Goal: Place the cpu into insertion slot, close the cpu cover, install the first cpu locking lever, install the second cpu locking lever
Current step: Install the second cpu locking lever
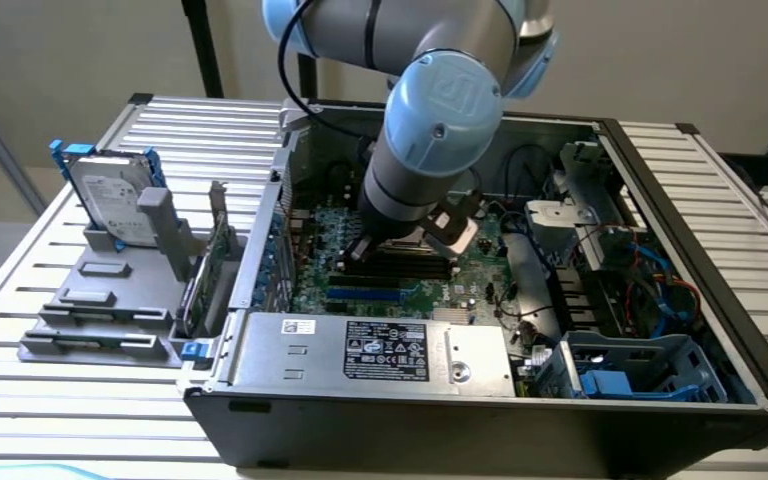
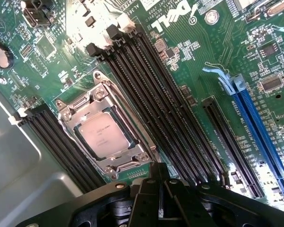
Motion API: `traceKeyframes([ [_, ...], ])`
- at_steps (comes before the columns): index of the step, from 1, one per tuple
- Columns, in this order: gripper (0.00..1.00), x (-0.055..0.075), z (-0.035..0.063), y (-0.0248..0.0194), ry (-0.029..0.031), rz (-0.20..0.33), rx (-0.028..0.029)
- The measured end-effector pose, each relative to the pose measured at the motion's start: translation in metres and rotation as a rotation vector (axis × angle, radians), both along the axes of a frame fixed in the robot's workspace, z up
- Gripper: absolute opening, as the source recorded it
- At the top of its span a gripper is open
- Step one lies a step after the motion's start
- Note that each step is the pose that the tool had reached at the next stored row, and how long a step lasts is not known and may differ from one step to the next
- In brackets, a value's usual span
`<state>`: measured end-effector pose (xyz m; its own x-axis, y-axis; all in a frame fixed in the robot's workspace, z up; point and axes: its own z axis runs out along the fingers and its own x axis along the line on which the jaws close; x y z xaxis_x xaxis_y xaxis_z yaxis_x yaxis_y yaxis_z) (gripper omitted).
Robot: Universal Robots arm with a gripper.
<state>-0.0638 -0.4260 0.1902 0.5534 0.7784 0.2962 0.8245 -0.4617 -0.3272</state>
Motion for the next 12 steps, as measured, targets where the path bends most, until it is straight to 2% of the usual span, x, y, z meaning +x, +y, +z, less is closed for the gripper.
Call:
traceKeyframes([
  [8, 0.11, -0.001, -0.0048, 0.0045, 0.0, -0.001, -0.0007],
  [10, 0.11, -0.001, -0.0053, 0.0051, 0.0001, -0.001, -0.0045],
  [12, 0.11, -0.0011, -0.0055, 0.0054, 0.0002, -0.001, -0.0129],
])
